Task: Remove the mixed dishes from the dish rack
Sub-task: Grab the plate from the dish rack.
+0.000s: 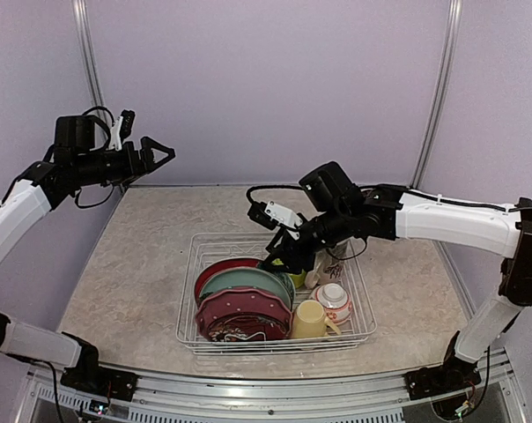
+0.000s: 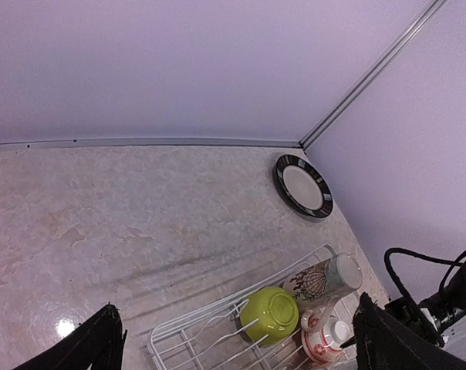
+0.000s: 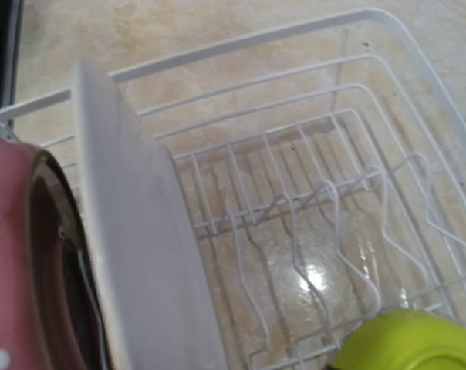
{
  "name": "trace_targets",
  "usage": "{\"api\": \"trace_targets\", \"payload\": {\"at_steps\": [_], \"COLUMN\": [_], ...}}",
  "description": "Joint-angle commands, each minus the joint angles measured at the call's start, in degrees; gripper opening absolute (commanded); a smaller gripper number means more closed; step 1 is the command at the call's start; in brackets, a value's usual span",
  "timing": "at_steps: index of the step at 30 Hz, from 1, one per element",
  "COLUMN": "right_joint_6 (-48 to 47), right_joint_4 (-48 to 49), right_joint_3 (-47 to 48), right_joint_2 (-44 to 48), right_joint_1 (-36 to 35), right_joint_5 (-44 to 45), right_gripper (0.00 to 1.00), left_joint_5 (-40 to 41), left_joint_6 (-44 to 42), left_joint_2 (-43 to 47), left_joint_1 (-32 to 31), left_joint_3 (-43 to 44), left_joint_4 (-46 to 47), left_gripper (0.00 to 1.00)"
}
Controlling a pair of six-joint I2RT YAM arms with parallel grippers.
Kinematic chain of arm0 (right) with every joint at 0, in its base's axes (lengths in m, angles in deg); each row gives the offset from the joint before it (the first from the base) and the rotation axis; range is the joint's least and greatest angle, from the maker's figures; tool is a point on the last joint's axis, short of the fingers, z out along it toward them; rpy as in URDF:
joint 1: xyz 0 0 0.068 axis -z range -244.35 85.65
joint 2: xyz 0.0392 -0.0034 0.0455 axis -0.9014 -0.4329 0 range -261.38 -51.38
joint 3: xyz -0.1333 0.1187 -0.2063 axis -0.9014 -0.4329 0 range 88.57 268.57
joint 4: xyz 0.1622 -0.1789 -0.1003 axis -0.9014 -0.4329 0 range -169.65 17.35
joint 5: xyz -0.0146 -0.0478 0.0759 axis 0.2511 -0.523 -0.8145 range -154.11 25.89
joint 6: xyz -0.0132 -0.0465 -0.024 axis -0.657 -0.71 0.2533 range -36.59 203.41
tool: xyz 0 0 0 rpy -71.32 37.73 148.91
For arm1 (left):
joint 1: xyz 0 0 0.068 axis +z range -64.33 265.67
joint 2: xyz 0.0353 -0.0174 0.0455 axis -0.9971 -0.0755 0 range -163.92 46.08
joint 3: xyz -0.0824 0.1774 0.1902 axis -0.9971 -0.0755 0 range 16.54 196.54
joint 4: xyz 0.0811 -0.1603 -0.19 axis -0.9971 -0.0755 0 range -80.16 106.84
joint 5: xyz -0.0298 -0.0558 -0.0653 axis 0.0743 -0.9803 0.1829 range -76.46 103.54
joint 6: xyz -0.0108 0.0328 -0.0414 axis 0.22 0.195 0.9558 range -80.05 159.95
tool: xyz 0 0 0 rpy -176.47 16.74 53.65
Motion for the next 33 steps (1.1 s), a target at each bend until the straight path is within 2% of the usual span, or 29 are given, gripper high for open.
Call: {"api": "trace_targets", "payload": {"at_steps": [1,9,15,23,28,33], "right_joint_6": [-2.2,-5.5,-6.3,-7.9,-8.3,-8.3], "right_joint_4": [-2.5,-8.7,-10.7,-13.6,-13.7,-14.0], "right_joint_3": [3.0,7.6,10.0,14.0,13.9,13.7], "right_joint_2": [-2.6,-6.1,-8.7,-12.7,-12.3,-11.0], "right_joint_1": [-0.8,-0.8,-1.0,-1.9,-2.3,-2.4], "right_joint_5": [1.1,1.6,0.7,-1.7,-1.7,0.0], "right_gripper": [0.46,0.34,0.39,0.37,0.21,0.12], "left_joint_5": [0.1,-3.6,-3.8,-4.2,-3.8,-4.0], "left_joint_6": [-1.7,0.6,0.8,1.1,0.9,1.2], "left_joint_2": [2.0,3.3,3.6,3.1,2.3,1.6], "left_joint_1": [-0.1,0.6,0.8,0.9,0.9,0.7], "left_joint_3": [-3.8,-6.2,-6.4,-6.6,-6.8,-7.0], "left_joint_4": [1.1,3.6,3.6,3.7,3.5,3.8], "left_gripper": [0.99,0.99,0.99,0.99,0.99,0.99]}}
